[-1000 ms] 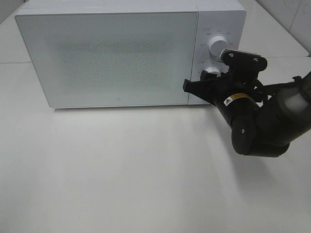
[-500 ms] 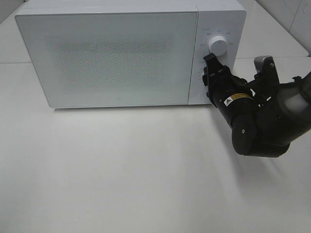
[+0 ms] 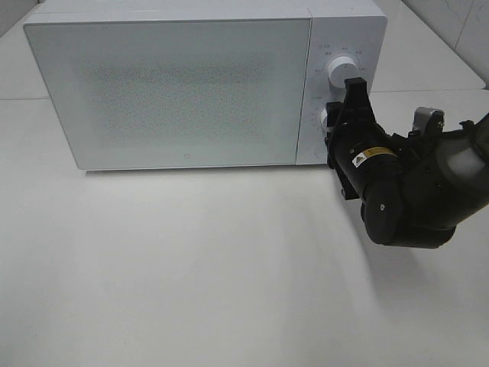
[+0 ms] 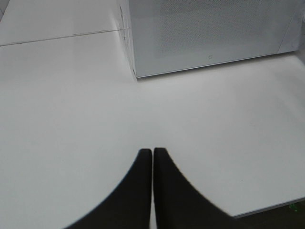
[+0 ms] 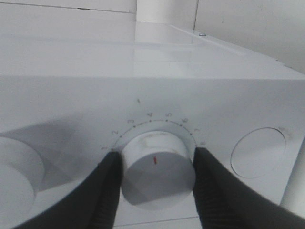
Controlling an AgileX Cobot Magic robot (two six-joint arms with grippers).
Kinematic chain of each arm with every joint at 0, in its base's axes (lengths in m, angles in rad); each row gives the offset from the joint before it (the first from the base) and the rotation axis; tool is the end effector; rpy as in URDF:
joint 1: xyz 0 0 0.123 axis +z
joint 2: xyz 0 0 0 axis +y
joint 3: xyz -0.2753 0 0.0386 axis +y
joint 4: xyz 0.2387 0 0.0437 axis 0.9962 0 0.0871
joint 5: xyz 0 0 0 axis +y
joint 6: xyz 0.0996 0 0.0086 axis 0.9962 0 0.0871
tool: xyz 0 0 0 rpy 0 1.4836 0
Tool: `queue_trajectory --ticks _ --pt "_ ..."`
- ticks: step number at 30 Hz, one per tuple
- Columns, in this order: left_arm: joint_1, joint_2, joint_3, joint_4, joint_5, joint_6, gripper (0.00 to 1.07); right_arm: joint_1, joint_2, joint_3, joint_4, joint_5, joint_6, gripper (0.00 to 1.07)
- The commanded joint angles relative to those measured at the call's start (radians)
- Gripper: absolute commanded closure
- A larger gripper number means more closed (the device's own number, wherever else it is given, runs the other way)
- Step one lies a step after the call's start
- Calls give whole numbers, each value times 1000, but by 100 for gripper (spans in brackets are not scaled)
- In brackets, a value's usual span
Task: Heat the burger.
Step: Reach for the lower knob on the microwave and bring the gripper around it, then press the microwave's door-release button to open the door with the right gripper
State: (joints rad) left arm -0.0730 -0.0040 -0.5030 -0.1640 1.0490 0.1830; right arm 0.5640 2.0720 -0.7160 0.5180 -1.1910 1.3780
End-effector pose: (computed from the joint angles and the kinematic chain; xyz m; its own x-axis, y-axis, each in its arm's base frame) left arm 0.0001 -0.0142 0.2716 -0.4106 0.1298 -0.9025 0.2419 0.9699 0.0295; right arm 0.3184 0.1471 0.1105 -0.0876 0.9952 -0.0437 0.1098 0.0533 0.9925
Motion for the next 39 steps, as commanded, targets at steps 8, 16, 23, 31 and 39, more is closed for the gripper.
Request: queue_trajectory --ticks 8,16,23,31,39 --pt "2 -19 3 -1 -11 -3 106 2 -3 -9 -16 -214 5 61" --pt "2 -19 3 -1 -11 -3 106 2 -3 -5 12 -214 -38 35" --pt "2 -19 3 -1 -11 -3 106 2 -4 -5 -108 -211 -62 35" --pt "2 -19 3 -1 -11 -3 106 2 -4 -5 -283 -209 -351 41" --pt "2 -19 3 -1 -11 -3 106 2 -4 -5 -442 -197 -901 41"
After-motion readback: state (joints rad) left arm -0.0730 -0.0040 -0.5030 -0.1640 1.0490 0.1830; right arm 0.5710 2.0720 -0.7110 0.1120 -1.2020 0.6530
